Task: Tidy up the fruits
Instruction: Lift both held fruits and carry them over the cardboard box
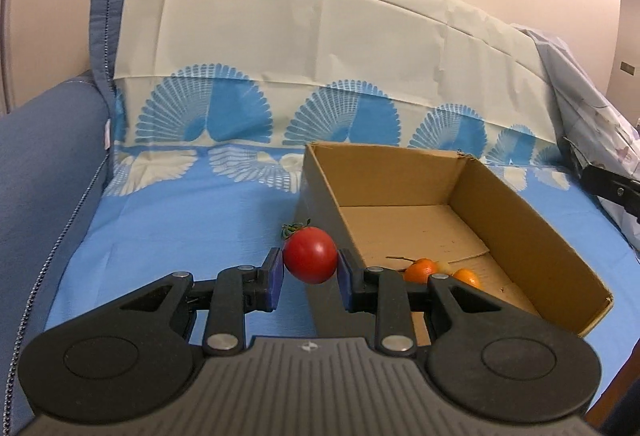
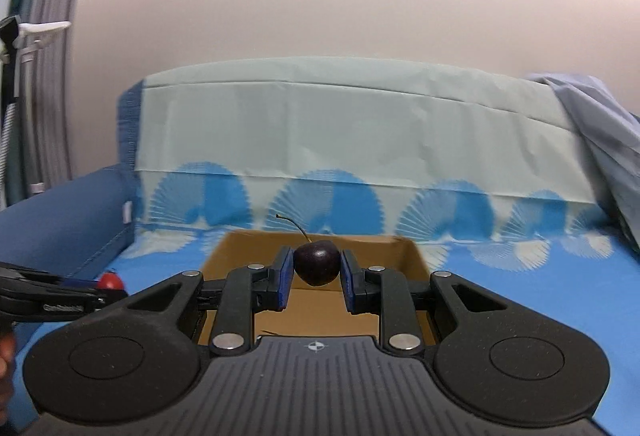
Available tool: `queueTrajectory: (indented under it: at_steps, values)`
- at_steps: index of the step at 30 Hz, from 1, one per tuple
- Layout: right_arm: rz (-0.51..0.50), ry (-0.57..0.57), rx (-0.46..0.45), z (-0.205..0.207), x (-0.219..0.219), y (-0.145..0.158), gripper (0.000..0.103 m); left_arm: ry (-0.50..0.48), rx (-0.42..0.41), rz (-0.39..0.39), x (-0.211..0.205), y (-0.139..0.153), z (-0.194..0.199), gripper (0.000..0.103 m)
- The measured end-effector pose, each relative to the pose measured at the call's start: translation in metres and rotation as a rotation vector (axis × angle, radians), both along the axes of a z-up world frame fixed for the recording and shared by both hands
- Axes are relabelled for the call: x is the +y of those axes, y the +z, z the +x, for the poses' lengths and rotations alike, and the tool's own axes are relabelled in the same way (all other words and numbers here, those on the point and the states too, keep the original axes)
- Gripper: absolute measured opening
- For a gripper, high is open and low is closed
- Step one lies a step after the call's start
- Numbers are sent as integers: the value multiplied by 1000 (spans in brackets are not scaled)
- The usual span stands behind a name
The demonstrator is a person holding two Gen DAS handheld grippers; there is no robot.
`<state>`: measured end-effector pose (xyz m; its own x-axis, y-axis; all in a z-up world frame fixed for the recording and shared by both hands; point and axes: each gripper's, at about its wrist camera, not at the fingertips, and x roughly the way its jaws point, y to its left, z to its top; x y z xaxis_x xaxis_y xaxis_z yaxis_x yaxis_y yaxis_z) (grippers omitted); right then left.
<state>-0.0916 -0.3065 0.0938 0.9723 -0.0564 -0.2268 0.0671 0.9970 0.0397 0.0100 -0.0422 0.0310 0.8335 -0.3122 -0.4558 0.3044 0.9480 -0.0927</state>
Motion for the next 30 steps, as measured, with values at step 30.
queueTrajectory:
  at_steps: [30]
  values:
    - [53, -177, 29, 28, -42, -17, 26, -145, -75, -49, -46, -6, 23, 32]
